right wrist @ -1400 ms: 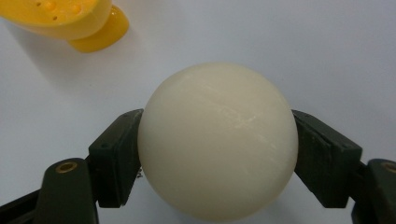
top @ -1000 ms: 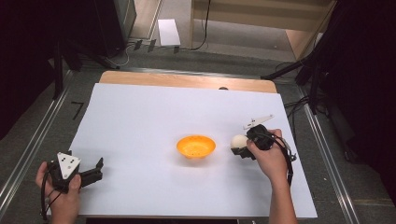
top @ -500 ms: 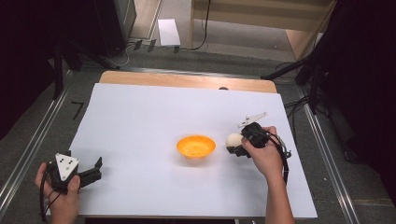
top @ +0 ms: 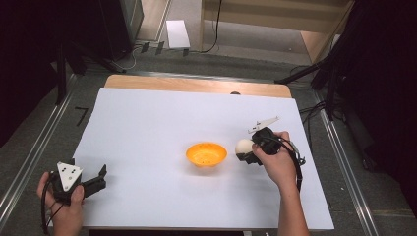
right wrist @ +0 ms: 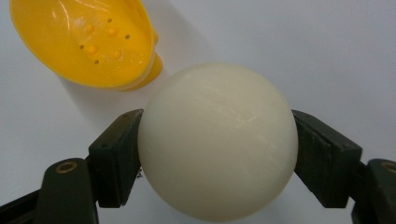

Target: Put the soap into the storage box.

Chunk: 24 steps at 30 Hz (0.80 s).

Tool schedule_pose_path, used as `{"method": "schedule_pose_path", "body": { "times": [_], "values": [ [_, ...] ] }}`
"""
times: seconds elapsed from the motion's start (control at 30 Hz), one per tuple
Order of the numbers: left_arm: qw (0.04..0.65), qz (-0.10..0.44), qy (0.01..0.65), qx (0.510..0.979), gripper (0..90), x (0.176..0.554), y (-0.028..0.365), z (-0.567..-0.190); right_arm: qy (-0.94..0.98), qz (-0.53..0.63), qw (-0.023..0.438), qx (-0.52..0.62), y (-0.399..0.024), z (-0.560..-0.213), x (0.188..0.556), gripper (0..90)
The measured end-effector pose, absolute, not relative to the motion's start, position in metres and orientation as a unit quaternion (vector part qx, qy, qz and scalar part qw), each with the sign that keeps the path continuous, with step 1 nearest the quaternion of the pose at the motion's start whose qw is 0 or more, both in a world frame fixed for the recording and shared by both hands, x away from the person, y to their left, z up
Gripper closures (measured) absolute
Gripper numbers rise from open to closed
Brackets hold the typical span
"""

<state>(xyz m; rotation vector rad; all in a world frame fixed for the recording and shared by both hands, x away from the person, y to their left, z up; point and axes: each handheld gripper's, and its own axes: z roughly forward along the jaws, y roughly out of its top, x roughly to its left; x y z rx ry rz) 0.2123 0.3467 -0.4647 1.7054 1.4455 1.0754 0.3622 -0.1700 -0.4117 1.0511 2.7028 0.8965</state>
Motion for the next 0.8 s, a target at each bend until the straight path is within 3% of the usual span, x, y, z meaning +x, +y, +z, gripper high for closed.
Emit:
{"method": "schedule_pose_path", "body": {
  "times": [0.8],
  "values": [
    [0.327,0.409,0.555,0.647,9.3,0.212,0.348,-0.465,0.900,0.301,0.045,0.312,-0.142,-0.394,0.358,23.4]
  ]
}}
